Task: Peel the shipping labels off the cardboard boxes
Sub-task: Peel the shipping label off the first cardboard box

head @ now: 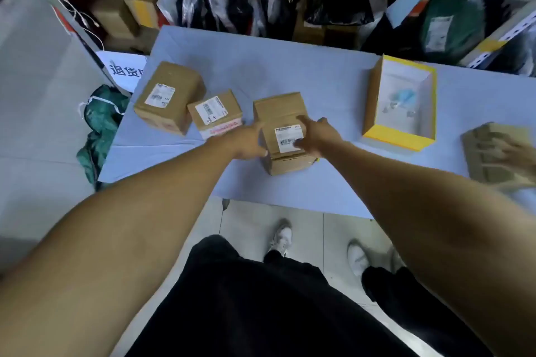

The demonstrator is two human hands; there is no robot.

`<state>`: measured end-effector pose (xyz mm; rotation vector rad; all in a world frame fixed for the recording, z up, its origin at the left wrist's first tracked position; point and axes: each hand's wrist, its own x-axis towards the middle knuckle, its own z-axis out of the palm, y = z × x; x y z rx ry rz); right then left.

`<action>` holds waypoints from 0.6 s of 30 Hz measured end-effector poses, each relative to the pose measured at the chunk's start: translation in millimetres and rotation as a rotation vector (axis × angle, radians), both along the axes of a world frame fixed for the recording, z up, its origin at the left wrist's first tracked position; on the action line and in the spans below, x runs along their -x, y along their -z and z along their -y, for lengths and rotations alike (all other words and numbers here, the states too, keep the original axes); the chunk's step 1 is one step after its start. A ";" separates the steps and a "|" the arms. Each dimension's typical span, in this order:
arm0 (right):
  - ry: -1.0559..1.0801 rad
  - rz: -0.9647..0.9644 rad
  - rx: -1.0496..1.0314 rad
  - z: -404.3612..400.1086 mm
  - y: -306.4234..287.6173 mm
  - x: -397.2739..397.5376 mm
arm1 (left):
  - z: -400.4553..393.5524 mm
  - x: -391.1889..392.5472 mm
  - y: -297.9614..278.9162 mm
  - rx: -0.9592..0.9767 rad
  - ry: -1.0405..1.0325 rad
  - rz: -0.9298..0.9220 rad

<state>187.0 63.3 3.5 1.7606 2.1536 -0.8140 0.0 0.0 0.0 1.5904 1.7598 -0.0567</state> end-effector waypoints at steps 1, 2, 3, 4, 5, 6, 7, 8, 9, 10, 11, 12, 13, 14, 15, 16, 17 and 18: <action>0.020 -0.018 0.038 0.7 1.3 3.5 | -2.4 -3.7 0.1 0.017 -0.026 0.056; 0.052 -0.045 0.057 -0.2 3.8 6.7 | -6.4 -4.9 2.7 0.021 -0.048 0.101; 0.078 -0.062 0.070 3.0 8.6 9.2 | -7.7 -7.4 5.9 0.028 -0.064 0.129; 0.091 -0.098 0.054 7.3 13.7 12.1 | -11.4 -8.5 11.2 0.014 -0.067 0.142; 0.119 -0.123 0.043 10.5 17.0 15.2 | -14.4 -7.4 15.9 0.015 -0.074 0.149; 0.150 -0.152 0.027 14.9 21.2 18.2 | -17.0 -4.8 21.3 0.016 -0.087 0.156; 0.167 -0.174 0.007 20.7 25.1 22.5 | -19.3 -0.2 24.9 0.016 -0.109 0.161; 0.164 -0.190 -0.027 27.4 29.4 27.8 | -19.7 5.6 29.4 -0.006 -0.130 0.157; 0.173 -0.201 -0.038 35.2 32.9 33.8 | -18.1 11.0 31.6 -0.026 -0.149 0.158; 0.194 -0.222 -0.050 42.0 37.3 39.5 | -15.0 15.3 34.1 -0.051 -0.155 0.168; 0.221 -0.243 -0.062 47.9 41.9 43.3 | -10.8 19.5 36.6 -0.061 -0.158 0.179; 0.242 -0.269 -0.081 52.7 46.3 45.8 | -6.5 23.1 39.6 -0.074 -0.162 0.194; 0.255 -0.287 -0.099 56.5 49.0 47.8 | -1.9 26.0 41.6 -0.082 -0.165 0.205; 0.269 -0.298 -0.117 59.2 50.7 49.0 | 2.2 28.4 43.2 -0.094 -0.172 0.212; 0.288 -0.307 -0.133 61.3 52.4 49.6 | 5.9 30.5 46.0 -0.103 -0.178 0.216; 0.310 -0.318 -0.150 63.0 53.8 49.1 | 9.6 31.3 49.3 -0.117 -0.184 0.219; 0.324 -0.327 -0.160 64.6 54.7 48.3 | 12.8 31.4 52.7 -0.126 -0.192 0.222; 0.335 -0.335 -0.164 66.9 55.0 47.5 | 16.5 30.2 55.2 -0.137 -0.205 0.233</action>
